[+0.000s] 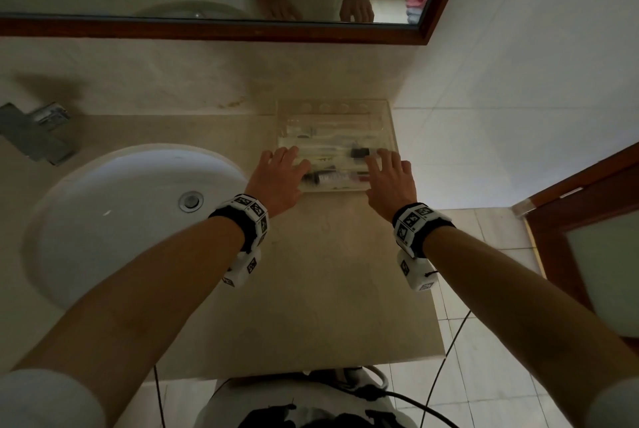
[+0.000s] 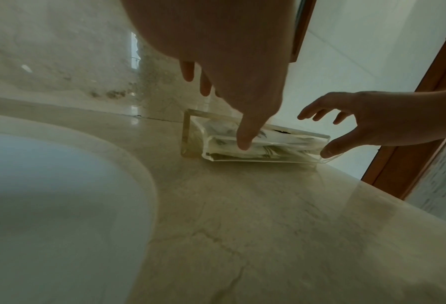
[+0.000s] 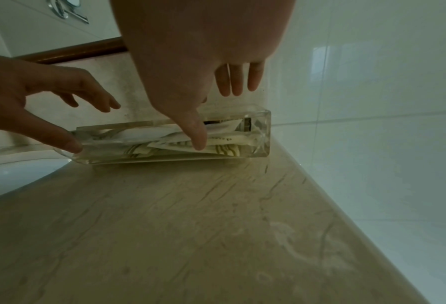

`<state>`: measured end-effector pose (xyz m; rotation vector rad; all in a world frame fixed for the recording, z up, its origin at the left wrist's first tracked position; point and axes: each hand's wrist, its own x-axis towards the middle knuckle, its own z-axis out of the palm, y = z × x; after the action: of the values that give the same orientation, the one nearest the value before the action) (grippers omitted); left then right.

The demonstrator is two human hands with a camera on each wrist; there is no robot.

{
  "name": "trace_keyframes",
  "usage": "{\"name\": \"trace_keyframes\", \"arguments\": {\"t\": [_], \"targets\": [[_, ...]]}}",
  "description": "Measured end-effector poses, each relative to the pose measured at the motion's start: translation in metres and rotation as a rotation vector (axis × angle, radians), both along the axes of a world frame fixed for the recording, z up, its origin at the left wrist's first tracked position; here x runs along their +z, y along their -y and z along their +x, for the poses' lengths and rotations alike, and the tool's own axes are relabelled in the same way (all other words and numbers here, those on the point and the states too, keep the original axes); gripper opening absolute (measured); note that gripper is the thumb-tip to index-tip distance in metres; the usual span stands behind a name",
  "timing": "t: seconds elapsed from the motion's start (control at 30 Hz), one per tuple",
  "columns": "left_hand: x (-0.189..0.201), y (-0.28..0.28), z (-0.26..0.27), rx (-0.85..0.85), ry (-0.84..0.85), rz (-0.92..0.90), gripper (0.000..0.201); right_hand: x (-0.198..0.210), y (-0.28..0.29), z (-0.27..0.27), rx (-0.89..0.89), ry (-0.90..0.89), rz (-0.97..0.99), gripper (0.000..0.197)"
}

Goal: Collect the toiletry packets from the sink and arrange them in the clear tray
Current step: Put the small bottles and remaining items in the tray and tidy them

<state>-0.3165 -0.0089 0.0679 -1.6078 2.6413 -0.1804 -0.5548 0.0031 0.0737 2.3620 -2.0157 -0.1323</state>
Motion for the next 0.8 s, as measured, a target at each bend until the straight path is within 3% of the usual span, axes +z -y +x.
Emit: {"name": "trace_keyframes", "arguments": {"t": [0.33,0.8], "targets": [[0.009,0.023,-0.005,0.218,-0.064,0.213,0.072,0.0,0.017,-0.001,-0.04,-0.027,0.067,0.049],[0.009,0.03,-0.001,0.195,-0.1,0.257,0.061,-0.002,0.023,0.001,-0.079,0.011,0.027,0.04]]}}
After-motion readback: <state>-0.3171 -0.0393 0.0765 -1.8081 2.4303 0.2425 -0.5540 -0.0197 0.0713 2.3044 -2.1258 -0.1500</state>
